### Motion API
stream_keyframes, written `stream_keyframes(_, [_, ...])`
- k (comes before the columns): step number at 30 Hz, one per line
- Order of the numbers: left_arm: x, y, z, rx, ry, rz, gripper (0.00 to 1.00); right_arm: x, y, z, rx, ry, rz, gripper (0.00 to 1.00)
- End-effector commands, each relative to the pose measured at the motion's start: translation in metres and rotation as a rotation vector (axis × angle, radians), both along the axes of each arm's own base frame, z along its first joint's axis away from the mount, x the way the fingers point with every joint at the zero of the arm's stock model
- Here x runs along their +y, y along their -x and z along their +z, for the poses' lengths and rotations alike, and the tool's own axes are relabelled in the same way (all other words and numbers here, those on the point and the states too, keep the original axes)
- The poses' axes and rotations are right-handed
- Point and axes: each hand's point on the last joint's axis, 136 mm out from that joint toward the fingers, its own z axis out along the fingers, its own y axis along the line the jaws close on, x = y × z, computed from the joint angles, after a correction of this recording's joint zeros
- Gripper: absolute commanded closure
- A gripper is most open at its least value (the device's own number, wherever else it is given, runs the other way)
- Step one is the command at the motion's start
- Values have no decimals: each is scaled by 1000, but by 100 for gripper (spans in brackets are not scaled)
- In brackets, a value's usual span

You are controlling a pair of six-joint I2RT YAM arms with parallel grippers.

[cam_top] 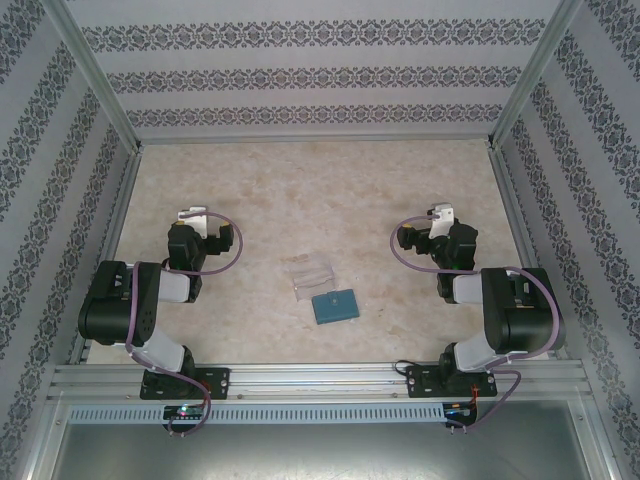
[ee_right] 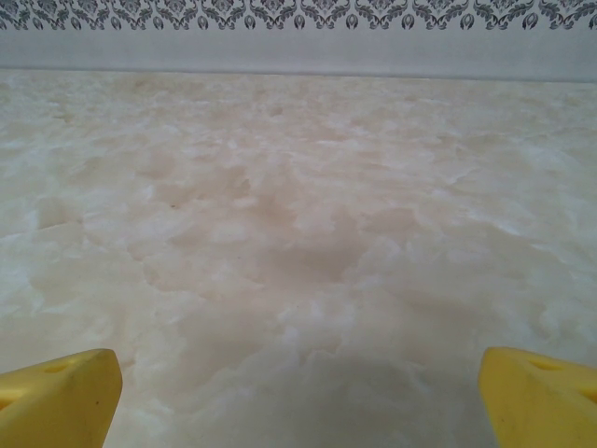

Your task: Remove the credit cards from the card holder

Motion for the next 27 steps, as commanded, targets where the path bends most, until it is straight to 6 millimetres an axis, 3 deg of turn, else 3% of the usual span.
stream_keyframes(1, [-5, -4, 3, -6, -8, -28, 0, 3, -1, 5, -32, 1, 27, 2])
stream_keyframes(9, [-5, -4, 3, -6, -9, -28, 0, 3, -1, 6, -31, -1, 25, 2])
stream_keyframes(11, [-5, -4, 3, -6, -8, -29, 0, -7, -2, 1, -14, -2, -42, 2])
stream_keyframes(13, [-5, -4, 3, -4, -6, -28, 0, -17, -12, 12, -34, -1, -101, 2])
stream_keyframes(17, [-5, -3, 3, -8, -11, -26, 0, -18, -13, 11, -31, 15, -122, 2])
stream_keyframes(21, [-11, 3, 9, -54, -16, -61, 0, -12, -13, 14, -37, 69, -131, 2])
stream_keyframes(27, [-1, 8, 28, -60, -14, -2, 0, -14, -7, 32, -42, 91, -166, 2])
